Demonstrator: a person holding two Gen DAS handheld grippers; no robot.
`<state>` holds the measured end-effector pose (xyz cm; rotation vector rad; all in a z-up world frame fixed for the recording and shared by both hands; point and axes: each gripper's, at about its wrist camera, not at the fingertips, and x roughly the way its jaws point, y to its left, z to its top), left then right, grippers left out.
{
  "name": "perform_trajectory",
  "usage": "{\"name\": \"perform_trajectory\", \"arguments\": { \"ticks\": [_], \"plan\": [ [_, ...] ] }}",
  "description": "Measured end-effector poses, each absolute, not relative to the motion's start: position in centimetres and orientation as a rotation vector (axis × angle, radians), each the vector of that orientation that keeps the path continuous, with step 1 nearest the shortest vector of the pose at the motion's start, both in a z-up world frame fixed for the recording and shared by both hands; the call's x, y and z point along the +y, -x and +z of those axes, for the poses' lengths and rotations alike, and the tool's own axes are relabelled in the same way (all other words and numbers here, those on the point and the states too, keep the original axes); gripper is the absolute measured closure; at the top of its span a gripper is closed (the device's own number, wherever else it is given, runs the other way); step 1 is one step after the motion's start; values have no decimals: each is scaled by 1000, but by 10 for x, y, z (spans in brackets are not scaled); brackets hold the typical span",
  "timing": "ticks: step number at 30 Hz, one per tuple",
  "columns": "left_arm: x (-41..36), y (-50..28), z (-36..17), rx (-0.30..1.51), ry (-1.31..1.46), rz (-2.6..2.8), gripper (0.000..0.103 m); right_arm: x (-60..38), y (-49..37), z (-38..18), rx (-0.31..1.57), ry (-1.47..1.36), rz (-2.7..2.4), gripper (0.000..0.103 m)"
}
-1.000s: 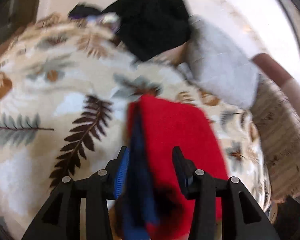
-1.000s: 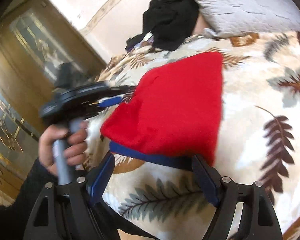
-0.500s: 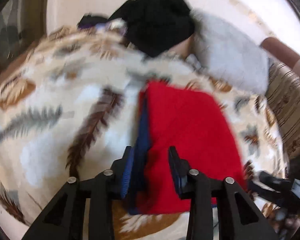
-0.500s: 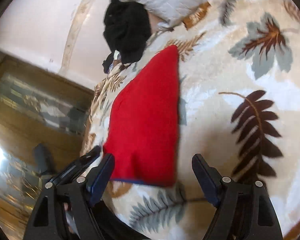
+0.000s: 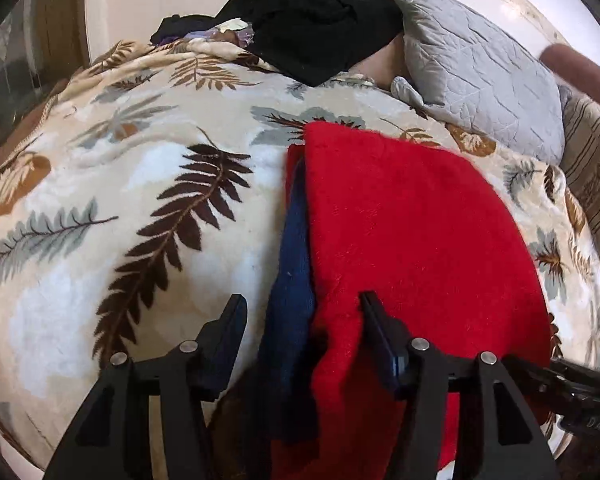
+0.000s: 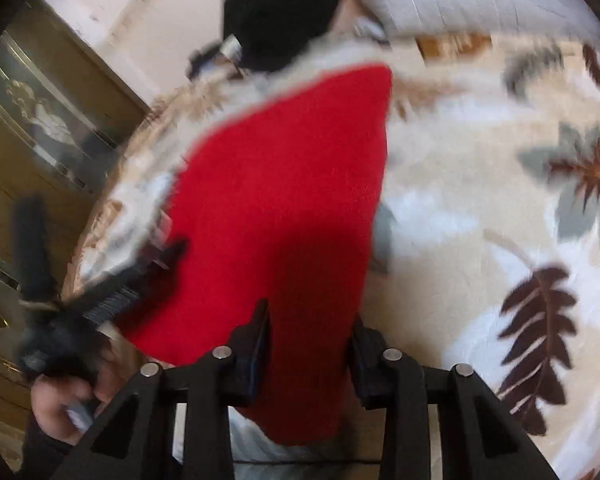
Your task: Fold small clothes
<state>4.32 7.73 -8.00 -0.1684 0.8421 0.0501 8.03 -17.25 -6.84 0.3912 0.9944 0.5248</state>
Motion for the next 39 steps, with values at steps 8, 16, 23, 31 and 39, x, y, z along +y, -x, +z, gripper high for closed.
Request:
{"name": "perform_trajectory", "arguments": {
  "ticks": [8,16,23,31,39],
  "plan": [
    [79,-44,-81,829,175,31,42,-216,-152,-66,944,-754,561,16],
    [84,-43,-82,826,195,19,41,-154,-152,-29,913,-303,479,60],
    [86,-43,-83,823,214,2,40,-172,-132,-38,909,-445,491,21],
    [88,-41,-84,818,218,-1,40,-130,-87,-28,894,-180,479,62],
    [102,-28,-67,810,339,-41,39,-158,-87,-48,940,-364,509,28]
  ]
}}
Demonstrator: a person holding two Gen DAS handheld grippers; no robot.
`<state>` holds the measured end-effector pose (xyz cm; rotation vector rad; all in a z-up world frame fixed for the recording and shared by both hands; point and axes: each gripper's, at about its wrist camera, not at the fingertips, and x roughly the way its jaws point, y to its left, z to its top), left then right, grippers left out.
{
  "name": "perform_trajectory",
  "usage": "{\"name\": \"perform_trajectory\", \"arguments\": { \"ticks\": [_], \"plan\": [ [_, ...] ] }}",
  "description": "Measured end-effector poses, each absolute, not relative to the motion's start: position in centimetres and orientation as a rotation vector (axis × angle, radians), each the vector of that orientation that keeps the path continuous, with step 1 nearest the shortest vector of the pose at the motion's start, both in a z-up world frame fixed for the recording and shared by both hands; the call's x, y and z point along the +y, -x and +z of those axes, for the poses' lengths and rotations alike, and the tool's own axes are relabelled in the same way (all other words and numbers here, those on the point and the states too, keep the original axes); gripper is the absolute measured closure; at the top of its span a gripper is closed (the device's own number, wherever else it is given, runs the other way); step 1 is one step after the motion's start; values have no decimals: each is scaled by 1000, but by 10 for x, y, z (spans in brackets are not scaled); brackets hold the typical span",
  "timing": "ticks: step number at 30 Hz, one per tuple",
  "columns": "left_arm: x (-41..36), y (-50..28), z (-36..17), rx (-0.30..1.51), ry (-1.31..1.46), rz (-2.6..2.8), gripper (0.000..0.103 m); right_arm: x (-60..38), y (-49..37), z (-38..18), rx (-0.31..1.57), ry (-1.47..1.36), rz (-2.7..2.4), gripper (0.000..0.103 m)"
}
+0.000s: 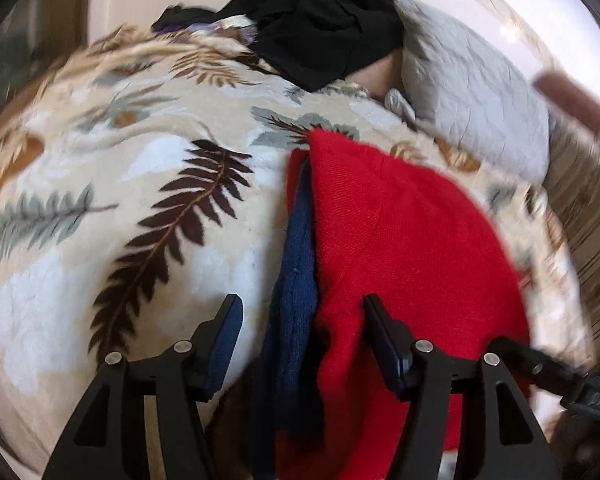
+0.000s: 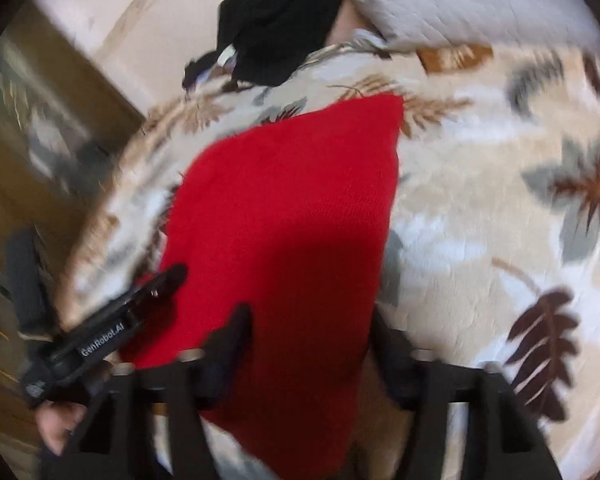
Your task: Fold small clothes
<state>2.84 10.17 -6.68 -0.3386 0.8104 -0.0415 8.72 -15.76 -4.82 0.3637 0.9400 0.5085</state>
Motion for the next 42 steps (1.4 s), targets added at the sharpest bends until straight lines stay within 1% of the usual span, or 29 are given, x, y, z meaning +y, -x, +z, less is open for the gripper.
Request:
{"name": "perform_trajectory", "arguments": {
  "ticks": [2,3,5,6,8,9,11,12,13,14,15,16,19,22,23,24,25,26,27,30,32,33,34,36,38,39,40,41,42],
  "plan": [
    [107,-17,-57,767,392,-76,39,-164,-83,-45,913,-380,517,26],
    [107,-13,-58,777,347,-63,39,-167,-84,-46,907,-399,523,25],
    [106,-14,-79,872,297,-20,52,-173,-89,-53,942,-463,551,25],
    [112,-12,-96,904,363,-66,55,-172,-92,-59,966,-474,573,25],
    [113,-9,-90,883,343,-67,62,-156,-91,-66,1002,-342,583,49],
    [109,-9,-84,887,321,-63,67,-151,-88,-66,997,-305,577,51],
    [105,-9,-74,894,310,-67,68,-156,-88,-62,989,-343,590,47],
    [104,-8,-67,882,314,-89,68,-163,-89,-60,988,-380,593,38],
    [105,-9,-59,856,317,-104,66,-174,-91,-56,962,-430,582,28],
    [104,-9,-50,818,316,-111,50,-182,-93,-53,935,-453,567,24],
    [105,-13,-39,776,303,-108,27,-192,-98,-49,908,-477,548,20],
    [106,-18,-34,754,293,-101,18,-196,-103,-47,904,-495,542,20],
    [109,-52,-40,790,321,-129,18,-202,-135,-50,929,-591,564,20],
    [104,-86,-85,979,343,-131,19,-187,-164,-73,1036,-628,603,20],
    [105,-87,-91,953,362,-151,21,-175,-169,-78,1063,-601,634,23],
    [103,-87,-89,945,356,-174,42,-162,-169,-74,1051,-504,634,38],
    [102,-86,-87,952,386,-224,67,-154,-167,-66,1038,-437,629,49],
    [101,-85,-82,945,402,-223,71,-151,-165,-57,1026,-404,626,54],
    [94,-81,-73,911,336,-197,76,-149,-160,-42,992,-365,630,58],
    [80,-75,-60,875,308,-220,77,-153,-143,-7,912,-283,640,59],
    [75,-72,-60,862,349,-266,75,-165,-138,-3,911,-265,608,58],
    [67,-75,-67,883,334,-267,66,-172,-140,-11,932,-268,581,53],
    [62,-77,-75,912,302,-244,52,-179,-144,-26,968,-297,557,44],
    [64,-79,-81,909,276,-169,32,-189,-155,-55,1049,-393,550,35],
    [69,-74,-72,892,296,-159,30,-211,-152,-71,1028,-567,607,33],
    [71,-72,-67,868,302,-169,27,-217,-150,-73,1005,-610,615,30],
    [72,-71,-65,850,298,-174,19,-220,-150,-73,982,-623,611,29],
    [71,-71,-67,843,285,-175,15,-218,-152,-73,973,-629,613,25],
    [67,-78,-76,875,259,-166,13,-213,-155,-77,989,-629,634,25]
  ]
}}
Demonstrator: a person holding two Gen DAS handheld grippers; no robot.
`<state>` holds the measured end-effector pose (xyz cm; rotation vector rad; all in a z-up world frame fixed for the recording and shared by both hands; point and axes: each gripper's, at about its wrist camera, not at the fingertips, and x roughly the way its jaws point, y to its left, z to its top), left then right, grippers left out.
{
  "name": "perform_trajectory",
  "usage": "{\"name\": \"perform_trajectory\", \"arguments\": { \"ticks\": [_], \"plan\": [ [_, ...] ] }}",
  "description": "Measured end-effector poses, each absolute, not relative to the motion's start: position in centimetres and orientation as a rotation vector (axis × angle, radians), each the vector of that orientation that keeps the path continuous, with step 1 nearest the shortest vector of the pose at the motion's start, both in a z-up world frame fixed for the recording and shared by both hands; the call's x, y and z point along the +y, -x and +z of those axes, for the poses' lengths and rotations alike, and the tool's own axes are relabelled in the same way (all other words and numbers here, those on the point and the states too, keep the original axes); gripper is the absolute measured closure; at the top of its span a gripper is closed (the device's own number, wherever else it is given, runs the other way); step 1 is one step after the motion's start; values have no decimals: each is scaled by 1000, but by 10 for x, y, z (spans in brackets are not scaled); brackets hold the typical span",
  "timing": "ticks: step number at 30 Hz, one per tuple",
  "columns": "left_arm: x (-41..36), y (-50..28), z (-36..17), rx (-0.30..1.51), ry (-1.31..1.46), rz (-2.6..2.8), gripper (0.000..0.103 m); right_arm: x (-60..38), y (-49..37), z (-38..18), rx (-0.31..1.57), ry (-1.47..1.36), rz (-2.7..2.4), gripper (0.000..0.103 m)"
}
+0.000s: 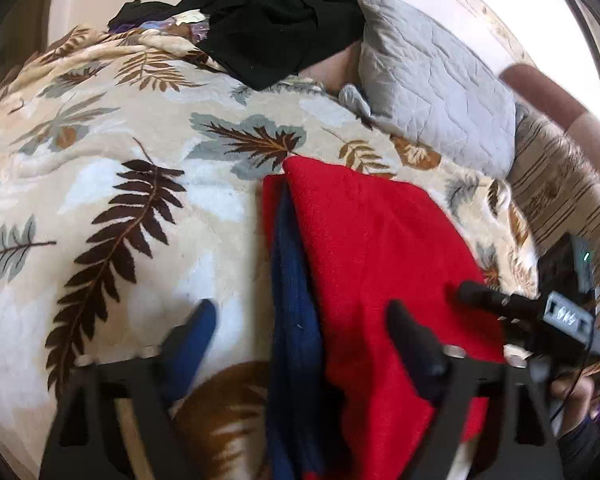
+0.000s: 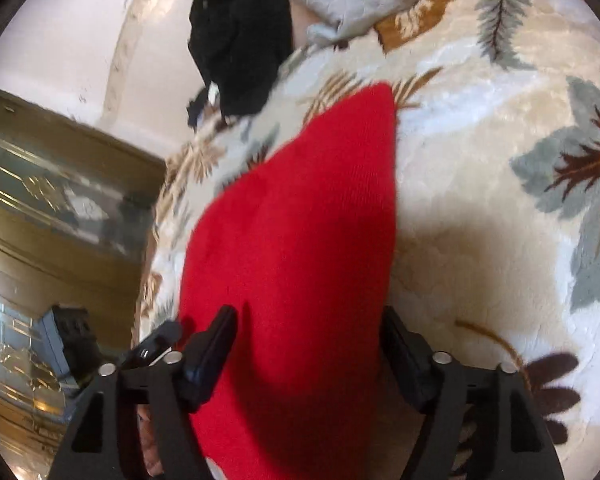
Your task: Fold small clothes
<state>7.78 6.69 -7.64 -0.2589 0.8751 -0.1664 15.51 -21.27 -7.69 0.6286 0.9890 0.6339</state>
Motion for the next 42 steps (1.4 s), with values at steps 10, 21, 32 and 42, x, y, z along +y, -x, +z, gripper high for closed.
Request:
{"name": "perform_trajectory", "arguments": {
  "ticks": [10,21,32,42],
  "plan": [
    [26,-99,-32,793,264,-295,75,-195,-150,23,838,-250,623,60],
    [-45,-195,-88,911,113,-208,27,-299,-203,-47,959,-434,341,37],
    [-37,-120,-54,821,155,-250,29,-285,-107,-1,722,-468,468,34],
    [-50,-129,-93,954,66,-159,28,-264,-120,18,752,-344,394,30]
  ]
}}
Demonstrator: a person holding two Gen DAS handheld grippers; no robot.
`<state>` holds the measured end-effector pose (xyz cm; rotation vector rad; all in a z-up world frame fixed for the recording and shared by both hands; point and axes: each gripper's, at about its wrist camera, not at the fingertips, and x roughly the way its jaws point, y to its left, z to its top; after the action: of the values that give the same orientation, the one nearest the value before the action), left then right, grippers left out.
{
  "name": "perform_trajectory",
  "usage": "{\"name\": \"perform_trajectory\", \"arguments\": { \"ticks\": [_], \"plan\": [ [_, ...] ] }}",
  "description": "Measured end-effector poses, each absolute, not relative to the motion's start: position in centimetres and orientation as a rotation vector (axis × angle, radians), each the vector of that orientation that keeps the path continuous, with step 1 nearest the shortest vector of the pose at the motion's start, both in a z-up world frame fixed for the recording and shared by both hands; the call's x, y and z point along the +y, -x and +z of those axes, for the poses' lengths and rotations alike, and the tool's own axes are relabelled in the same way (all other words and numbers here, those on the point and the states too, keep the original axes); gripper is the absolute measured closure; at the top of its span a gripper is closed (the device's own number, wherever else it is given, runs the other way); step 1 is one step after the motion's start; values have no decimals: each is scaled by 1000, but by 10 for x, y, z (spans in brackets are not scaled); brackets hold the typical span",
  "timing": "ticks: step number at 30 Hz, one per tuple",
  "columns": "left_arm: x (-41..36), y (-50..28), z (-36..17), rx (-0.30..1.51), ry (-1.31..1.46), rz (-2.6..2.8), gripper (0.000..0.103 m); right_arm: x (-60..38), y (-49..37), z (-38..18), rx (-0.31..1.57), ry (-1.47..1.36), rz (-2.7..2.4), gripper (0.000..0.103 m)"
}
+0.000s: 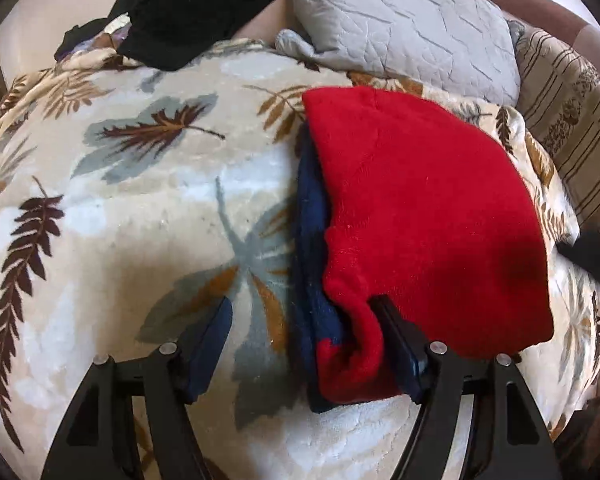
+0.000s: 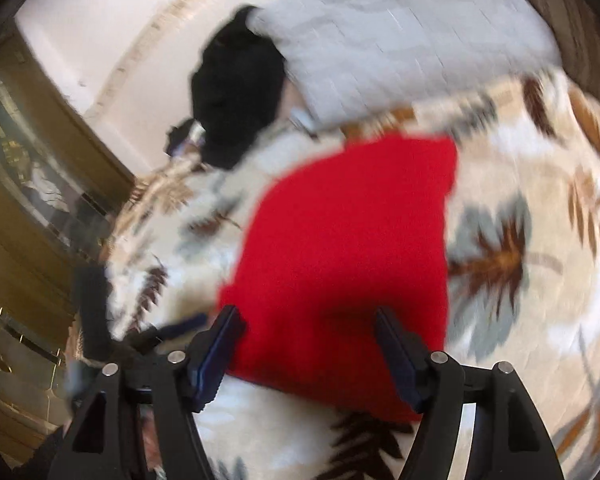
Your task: Fold small clothes
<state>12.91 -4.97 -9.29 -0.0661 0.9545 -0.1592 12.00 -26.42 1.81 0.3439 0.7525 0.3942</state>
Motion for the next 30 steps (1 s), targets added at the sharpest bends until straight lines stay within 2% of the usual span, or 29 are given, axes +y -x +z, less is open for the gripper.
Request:
{"name": "perform_trajectory", "arguments": {
  "ticks": [4,10,11,12,13,15,16,18,19,21,23,25,28,30],
  "plan": [
    [-45,-131,-96,959,90,-175,27,-296,-159,12,756,-434,245,24],
    [-42,-132,-101,946,80,-196,21,-317,-246,-48,975,-682,395,24],
    [-43,-132,-101,944,74,-197,21,-311,-251,-49,989,-657,410,30],
    [-43,-132,-100,940,64,-200,21,-300,-250,-38,958,-560,382,51],
    [-43,-131,-100,937,59,-204,21,-291,-243,-23,899,-483,378,58],
    [-43,-133,-100,931,54,-221,21,-269,-217,13,778,-312,384,59],
    [-43,-133,-101,928,49,-225,20,-261,-208,20,733,-242,388,59],
    [-44,-137,-102,932,44,-222,16,-269,-223,-3,805,-246,348,57],
    [-46,-138,-103,932,42,-221,15,-287,-238,-30,884,-339,297,48],
    [-48,-137,-102,931,34,-223,15,-313,-242,-50,887,-536,319,34],
    [-48,-138,-103,937,30,-220,15,-321,-239,-44,846,-569,343,33],
    [-47,-139,-104,940,35,-219,14,-321,-245,-35,836,-546,345,26],
    [-49,-139,-103,946,33,-209,13,-322,-261,-35,847,-529,315,26],
    [-48,-140,-103,951,37,-208,13,-319,-271,-48,940,-505,279,30]
  ]
}}
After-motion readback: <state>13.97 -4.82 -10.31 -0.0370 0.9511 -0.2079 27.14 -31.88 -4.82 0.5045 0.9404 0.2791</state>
